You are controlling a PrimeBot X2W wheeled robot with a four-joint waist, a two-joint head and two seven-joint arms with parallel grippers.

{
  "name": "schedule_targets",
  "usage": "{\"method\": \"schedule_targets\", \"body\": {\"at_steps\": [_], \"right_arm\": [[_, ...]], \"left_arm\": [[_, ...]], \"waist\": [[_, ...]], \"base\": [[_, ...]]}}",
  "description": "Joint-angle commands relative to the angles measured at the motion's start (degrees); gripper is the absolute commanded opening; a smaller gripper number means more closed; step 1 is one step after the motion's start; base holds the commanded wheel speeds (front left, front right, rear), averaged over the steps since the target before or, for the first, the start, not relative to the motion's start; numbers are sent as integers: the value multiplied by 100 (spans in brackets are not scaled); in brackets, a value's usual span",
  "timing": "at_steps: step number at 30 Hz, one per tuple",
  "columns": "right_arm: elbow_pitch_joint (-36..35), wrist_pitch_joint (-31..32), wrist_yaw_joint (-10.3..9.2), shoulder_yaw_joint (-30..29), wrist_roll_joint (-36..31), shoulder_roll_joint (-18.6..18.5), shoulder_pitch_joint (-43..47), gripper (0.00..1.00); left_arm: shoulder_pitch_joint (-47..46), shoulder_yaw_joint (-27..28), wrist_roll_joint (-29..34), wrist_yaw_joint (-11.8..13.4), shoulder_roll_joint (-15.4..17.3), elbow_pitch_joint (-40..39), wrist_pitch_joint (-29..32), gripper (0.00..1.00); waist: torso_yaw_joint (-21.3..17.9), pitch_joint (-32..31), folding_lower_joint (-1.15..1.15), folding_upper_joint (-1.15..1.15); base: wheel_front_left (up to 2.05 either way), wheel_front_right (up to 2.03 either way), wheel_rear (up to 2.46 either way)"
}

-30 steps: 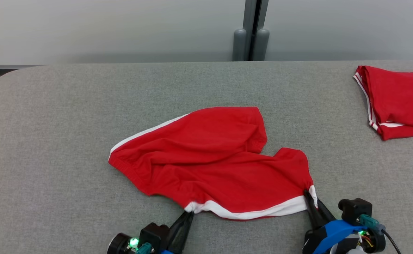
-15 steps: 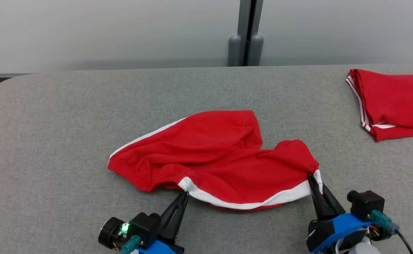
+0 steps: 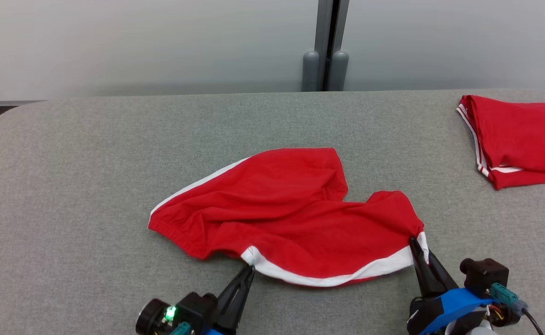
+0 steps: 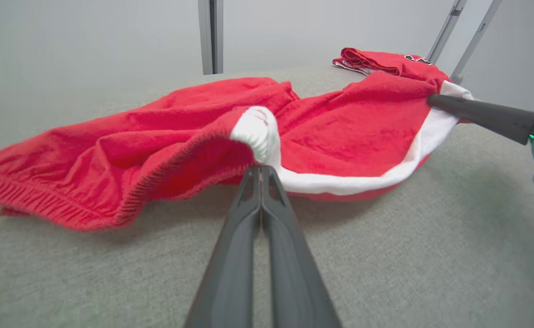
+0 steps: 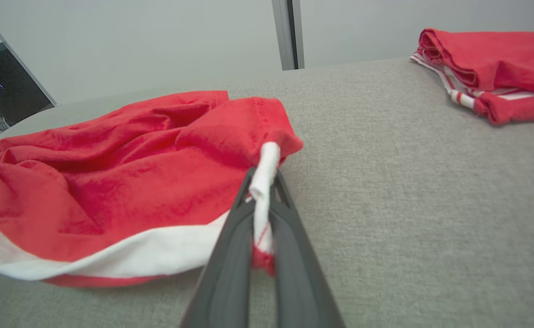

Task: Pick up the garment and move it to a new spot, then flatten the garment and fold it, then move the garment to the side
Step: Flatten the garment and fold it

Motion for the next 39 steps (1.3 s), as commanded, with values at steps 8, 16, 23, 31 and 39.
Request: {"method": "schedule_targets", "body": {"at_steps": [8, 16, 23, 31, 39], "right_arm": [[331, -3, 2, -165, -16, 17, 6, 100], [18, -2, 2, -533, -179, -31, 110, 100], [-477, -2, 2, -833, -321, -18, 230, 100], [-1076, -1, 2, -1105, -451, 68, 526, 100], [-1500, -1, 2, -1243, -549, 161, 932, 100]], "left_arm": [[221, 220, -156, 138, 8, 264, -25, 100], [531, 882, -143, 350, 159, -363, -25, 100], [668, 1540, -65, 482, 272, -850, -25, 100], [834, 2333, 84, 615, 260, -1327, -25, 100], [1048, 2839, 270, 706, 130, -1546, -25, 100]], "waist": [[-12, -123, 0, 0], [23, -259, 0, 0], [18, -420, 0, 0], [-31, -547, 0, 0], [-61, -606, 0, 0]], "base": [[0, 0, 0], [0, 0, 0], [0, 0, 0], [0, 0, 0], [0, 0, 0]]}}
